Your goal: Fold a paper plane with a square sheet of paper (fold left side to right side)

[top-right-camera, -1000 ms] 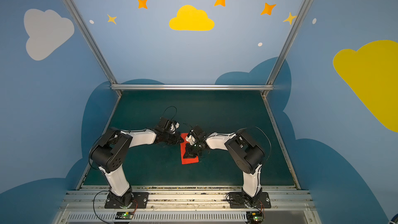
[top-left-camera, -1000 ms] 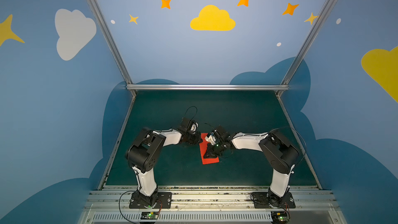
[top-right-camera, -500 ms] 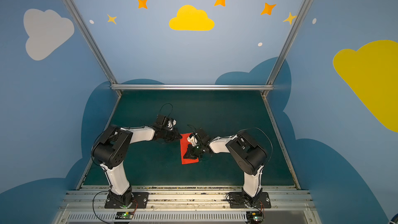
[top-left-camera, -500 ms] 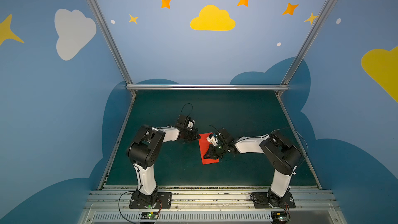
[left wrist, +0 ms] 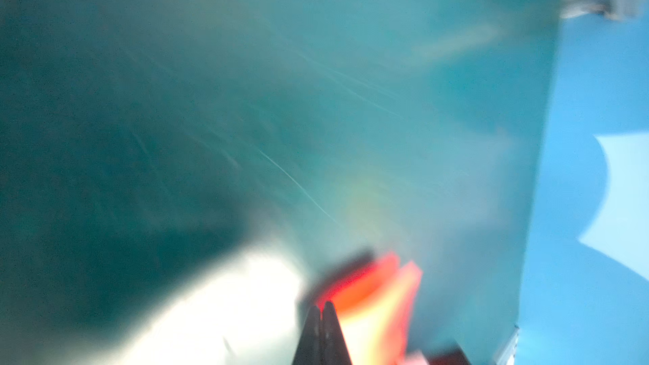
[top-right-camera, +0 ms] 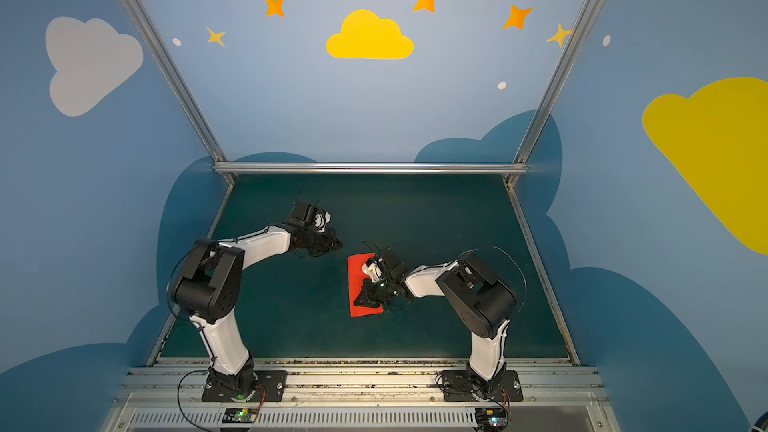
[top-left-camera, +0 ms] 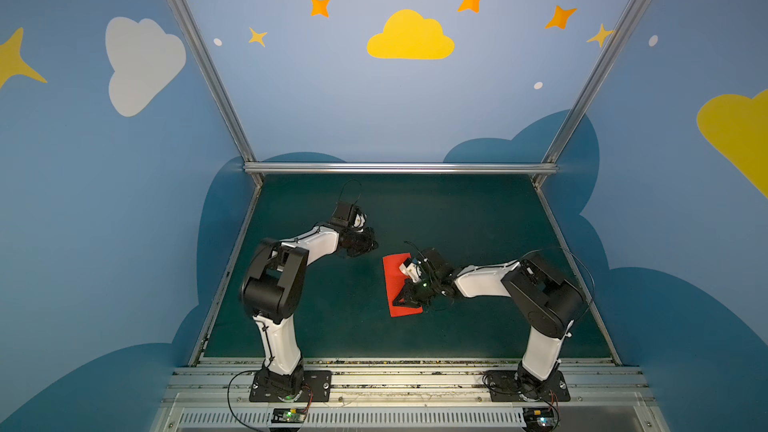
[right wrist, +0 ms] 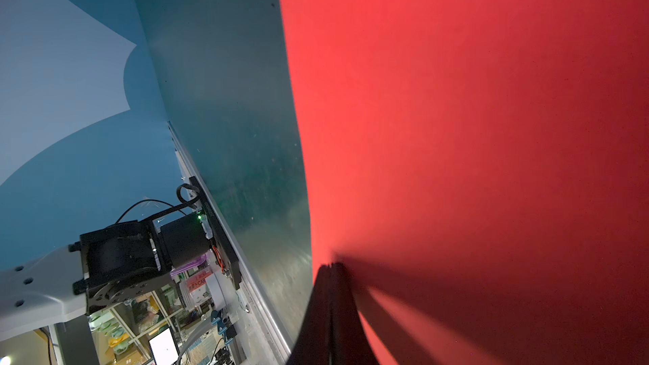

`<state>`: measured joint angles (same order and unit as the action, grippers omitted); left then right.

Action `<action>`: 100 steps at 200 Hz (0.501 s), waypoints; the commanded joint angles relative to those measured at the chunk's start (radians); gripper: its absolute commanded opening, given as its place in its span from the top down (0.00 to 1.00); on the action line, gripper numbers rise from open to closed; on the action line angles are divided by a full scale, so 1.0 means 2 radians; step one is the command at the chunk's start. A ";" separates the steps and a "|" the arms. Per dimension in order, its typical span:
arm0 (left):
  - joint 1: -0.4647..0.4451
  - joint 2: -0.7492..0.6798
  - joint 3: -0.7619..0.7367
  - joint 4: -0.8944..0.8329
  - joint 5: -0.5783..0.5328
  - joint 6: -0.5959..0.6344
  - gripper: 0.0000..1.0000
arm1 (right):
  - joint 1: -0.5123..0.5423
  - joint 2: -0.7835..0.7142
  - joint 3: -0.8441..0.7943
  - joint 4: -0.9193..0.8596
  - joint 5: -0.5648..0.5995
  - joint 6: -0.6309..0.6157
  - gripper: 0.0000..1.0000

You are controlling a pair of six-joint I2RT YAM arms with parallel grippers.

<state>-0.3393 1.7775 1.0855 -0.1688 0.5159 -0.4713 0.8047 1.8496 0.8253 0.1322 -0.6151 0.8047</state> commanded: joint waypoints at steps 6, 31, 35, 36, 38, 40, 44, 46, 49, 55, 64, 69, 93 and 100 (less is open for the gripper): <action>-0.045 -0.072 -0.064 0.013 0.010 -0.014 0.97 | 0.000 0.025 -0.023 -0.061 0.051 -0.001 1.00; -0.076 -0.102 -0.129 0.061 0.006 -0.048 0.97 | 0.001 0.029 -0.019 -0.061 0.048 0.000 1.00; -0.081 -0.105 -0.135 0.066 0.005 -0.051 0.97 | 0.001 0.029 -0.018 -0.062 0.047 0.000 1.00; -0.081 -0.105 -0.137 0.068 0.005 -0.051 0.97 | 0.001 0.029 -0.018 -0.062 0.047 -0.001 1.00; -0.083 -0.105 -0.141 0.070 0.004 -0.053 0.97 | 0.001 0.029 -0.018 -0.062 0.047 -0.001 1.00; -0.085 -0.105 -0.144 0.072 0.004 -0.054 0.97 | 0.001 0.030 -0.017 -0.063 0.047 -0.001 1.00; -0.088 -0.105 -0.149 0.076 0.004 -0.055 0.97 | 0.001 0.030 -0.017 -0.065 0.047 -0.002 1.00; -0.090 -0.106 -0.153 0.078 0.004 -0.056 0.96 | 0.001 0.029 -0.016 -0.065 0.047 -0.002 1.00; -0.091 -0.105 -0.157 0.082 0.003 -0.057 0.96 | 0.001 0.030 -0.016 -0.066 0.047 -0.003 1.00; -0.095 -0.105 -0.166 0.088 0.002 -0.061 0.97 | 0.001 0.029 -0.014 -0.067 0.048 -0.004 1.00; -0.098 -0.099 -0.179 0.099 0.002 -0.065 0.97 | 0.000 0.029 -0.013 -0.069 0.048 -0.005 1.00; -0.099 -0.096 -0.185 0.104 0.003 -0.067 0.97 | 0.000 0.030 -0.012 -0.070 0.048 -0.005 1.00; -0.103 -0.078 -0.201 0.130 0.007 -0.072 0.97 | 0.000 0.032 -0.006 -0.074 0.046 -0.006 1.00; -0.103 -0.074 -0.202 0.133 0.006 -0.072 0.96 | 0.000 0.032 -0.005 -0.075 0.047 -0.007 1.00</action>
<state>-0.5404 1.6009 0.6907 0.0154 0.5301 -0.5957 0.8043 1.8519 0.8330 0.1223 -0.6178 0.8040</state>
